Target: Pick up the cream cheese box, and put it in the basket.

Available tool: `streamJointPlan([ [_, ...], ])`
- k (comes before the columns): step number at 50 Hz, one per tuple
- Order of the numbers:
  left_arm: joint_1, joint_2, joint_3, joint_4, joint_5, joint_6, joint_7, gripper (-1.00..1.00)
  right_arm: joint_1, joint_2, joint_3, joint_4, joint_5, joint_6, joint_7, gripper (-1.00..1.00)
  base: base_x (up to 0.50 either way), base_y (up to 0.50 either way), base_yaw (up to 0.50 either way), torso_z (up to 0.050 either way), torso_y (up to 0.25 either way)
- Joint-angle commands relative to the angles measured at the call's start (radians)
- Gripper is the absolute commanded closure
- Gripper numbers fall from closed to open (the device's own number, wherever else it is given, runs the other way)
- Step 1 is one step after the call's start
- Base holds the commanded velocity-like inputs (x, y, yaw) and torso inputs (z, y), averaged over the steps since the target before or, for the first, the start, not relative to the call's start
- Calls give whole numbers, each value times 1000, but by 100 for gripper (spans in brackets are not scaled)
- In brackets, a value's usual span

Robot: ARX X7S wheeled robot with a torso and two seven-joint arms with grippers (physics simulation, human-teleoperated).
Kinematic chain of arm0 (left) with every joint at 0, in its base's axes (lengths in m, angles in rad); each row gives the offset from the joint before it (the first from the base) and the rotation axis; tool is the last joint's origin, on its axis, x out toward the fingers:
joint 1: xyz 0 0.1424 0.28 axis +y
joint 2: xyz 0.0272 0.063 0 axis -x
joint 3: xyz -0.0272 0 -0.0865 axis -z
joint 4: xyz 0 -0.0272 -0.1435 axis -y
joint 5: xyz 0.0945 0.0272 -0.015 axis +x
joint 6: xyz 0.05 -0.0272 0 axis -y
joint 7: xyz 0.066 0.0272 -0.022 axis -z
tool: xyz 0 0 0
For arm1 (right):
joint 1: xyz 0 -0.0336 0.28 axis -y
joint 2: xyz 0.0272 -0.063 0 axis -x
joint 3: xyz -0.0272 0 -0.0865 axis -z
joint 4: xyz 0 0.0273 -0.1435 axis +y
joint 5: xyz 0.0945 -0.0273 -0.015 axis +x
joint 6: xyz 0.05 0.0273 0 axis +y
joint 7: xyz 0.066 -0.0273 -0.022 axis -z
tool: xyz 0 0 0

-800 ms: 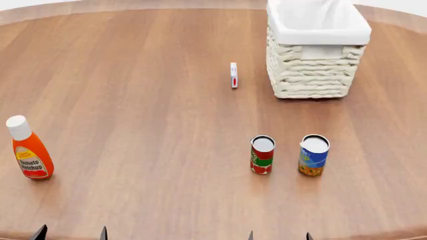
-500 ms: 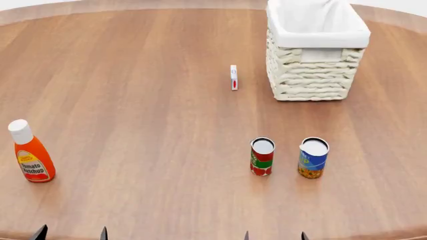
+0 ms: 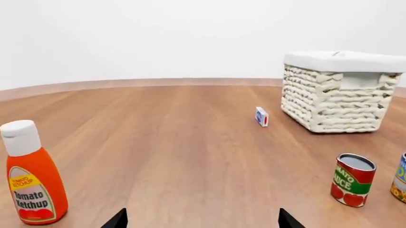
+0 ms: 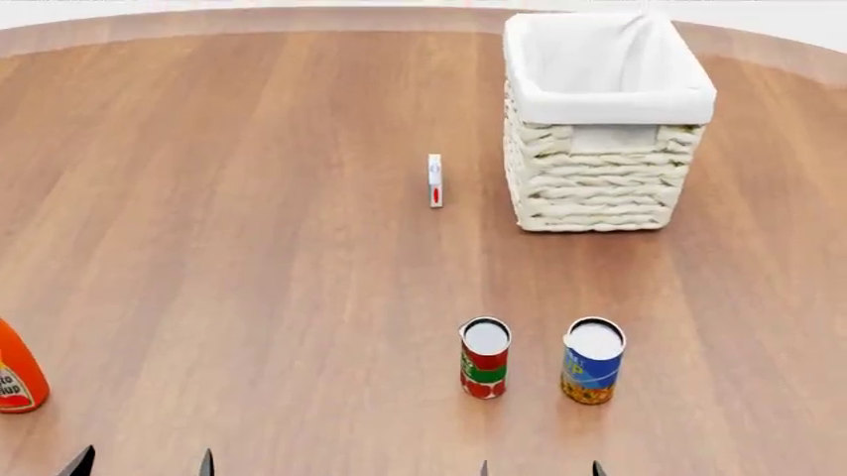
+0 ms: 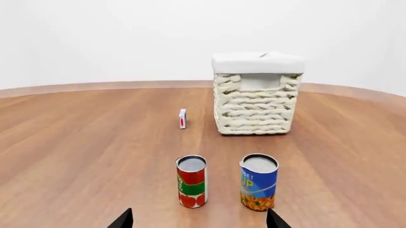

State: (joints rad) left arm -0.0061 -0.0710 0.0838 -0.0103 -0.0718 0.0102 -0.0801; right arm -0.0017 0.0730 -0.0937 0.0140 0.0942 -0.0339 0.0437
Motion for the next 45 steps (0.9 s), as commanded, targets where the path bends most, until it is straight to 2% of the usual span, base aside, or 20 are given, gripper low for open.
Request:
streamJointPlan([
  [1, -1, -14, 17, -1, -19, 1, -13, -100, -2, 14, -21, 1, 10, -8, 14, -100, 297, -133, 0, 0, 0],
  [45, -9, -52, 67, -15, -60, 12, -55, -100, -2, 56, -79, 4, 43, -22, 56, -100, 295, -178, 0, 0, 0],
])
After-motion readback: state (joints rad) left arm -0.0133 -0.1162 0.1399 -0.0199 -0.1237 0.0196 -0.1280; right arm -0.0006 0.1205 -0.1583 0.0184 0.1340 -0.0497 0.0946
